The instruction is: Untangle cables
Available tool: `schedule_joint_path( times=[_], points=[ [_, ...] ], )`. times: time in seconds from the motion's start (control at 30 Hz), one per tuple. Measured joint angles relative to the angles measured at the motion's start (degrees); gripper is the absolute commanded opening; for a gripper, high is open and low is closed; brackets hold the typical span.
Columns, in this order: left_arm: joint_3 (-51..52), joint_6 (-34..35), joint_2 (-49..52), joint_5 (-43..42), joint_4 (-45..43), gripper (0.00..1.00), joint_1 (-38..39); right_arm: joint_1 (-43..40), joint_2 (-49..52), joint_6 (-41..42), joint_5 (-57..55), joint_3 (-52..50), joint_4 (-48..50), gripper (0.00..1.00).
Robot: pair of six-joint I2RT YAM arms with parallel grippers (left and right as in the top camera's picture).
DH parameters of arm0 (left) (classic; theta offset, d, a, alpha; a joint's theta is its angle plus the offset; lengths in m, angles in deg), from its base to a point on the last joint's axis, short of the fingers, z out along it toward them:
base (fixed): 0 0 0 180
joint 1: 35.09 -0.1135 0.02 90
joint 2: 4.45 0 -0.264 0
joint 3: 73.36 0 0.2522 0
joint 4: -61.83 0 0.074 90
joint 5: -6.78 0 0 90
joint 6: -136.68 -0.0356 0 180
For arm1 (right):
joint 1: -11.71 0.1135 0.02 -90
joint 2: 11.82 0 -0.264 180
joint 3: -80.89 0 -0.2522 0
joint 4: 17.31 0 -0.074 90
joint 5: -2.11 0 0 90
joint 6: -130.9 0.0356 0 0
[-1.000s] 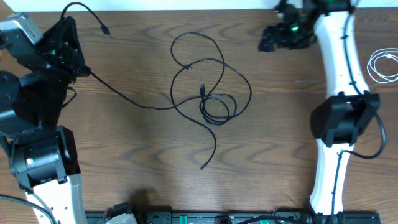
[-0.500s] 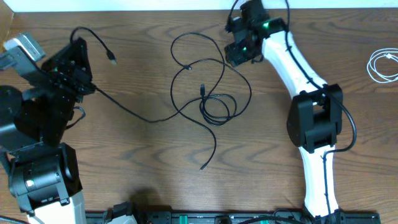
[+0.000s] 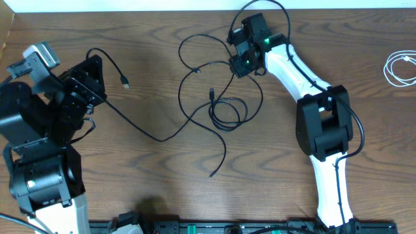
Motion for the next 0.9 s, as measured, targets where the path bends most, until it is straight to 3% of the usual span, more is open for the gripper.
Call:
schedule_joint_path(
  times=[0.27,0.43,0.73,0.9],
  points=[
    [0.00,-0.70,3.21,-1.42,3.37,0.07,1.62,0.04,2.60,-0.28,-0.02,-1.07,4.96,0.34],
    [0.00,-0.92,6.03,-1.46,3.39,0.07,5.03,0.07,3.37,-0.44,0.00,-1.29,6.69,0.30],
    [0.00,-0.92,10.86,-1.49,3.41,0.07,8.57,0.04,3.50,-0.07,0.00,-1.27,5.53,0.02],
    [0.00,-1.14,12.57,-1.46,3.39,0.08,9.66,0.04,3.28,1.42,-1.68,-0.70,2.01,0.01]
  ],
)
